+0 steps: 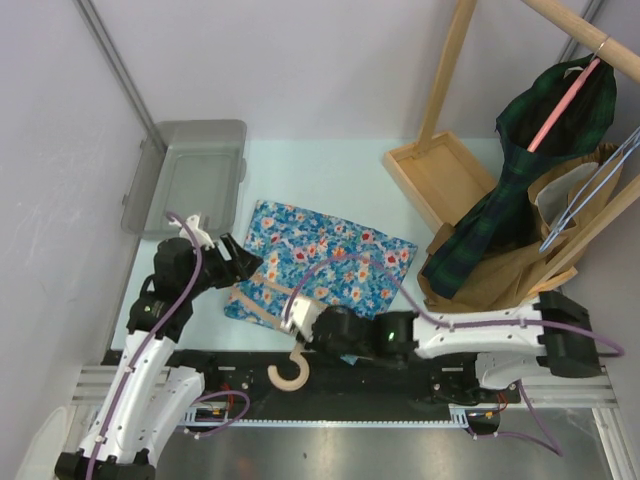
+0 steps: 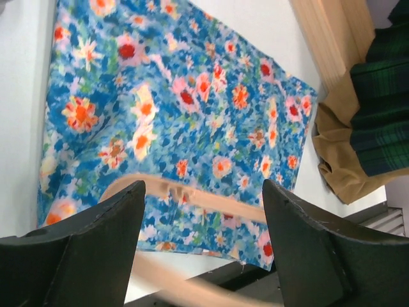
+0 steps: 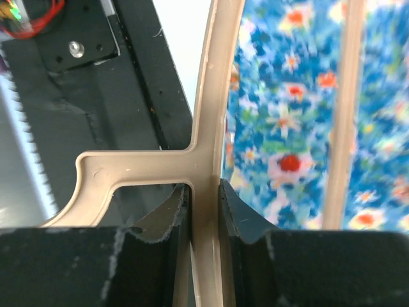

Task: Place the skirt on the hanger
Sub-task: Grab a hanger with the right arm

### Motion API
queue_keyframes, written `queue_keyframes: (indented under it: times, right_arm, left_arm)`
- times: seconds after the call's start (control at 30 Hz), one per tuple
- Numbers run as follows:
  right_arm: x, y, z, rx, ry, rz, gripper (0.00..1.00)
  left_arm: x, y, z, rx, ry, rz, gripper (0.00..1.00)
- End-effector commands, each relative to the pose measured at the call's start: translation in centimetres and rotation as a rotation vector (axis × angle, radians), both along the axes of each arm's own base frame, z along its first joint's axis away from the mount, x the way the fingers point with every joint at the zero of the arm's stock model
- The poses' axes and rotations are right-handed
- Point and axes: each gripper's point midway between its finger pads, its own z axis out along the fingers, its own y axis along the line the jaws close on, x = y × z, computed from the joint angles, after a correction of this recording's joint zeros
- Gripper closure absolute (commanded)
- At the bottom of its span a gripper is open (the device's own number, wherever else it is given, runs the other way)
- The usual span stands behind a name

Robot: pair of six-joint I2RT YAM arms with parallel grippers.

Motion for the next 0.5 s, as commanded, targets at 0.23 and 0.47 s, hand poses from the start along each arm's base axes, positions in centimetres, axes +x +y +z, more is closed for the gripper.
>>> queue_keyframes:
  times: [0.23,0.47]
  right_arm:
    - [-0.9,-5.3,8.5,0.218,0.734,0.213,1.0]
    - [-1.7,-6.2,13.2,0.35,0.95,0.349,1.0]
  left_arm:
    - [-3.0,-2.8,11.3,-0.012,-0.481,-0.283,0.0]
    - [-8.7,-6.2,14.0,-0.041,-0.662,-0.666,0.0]
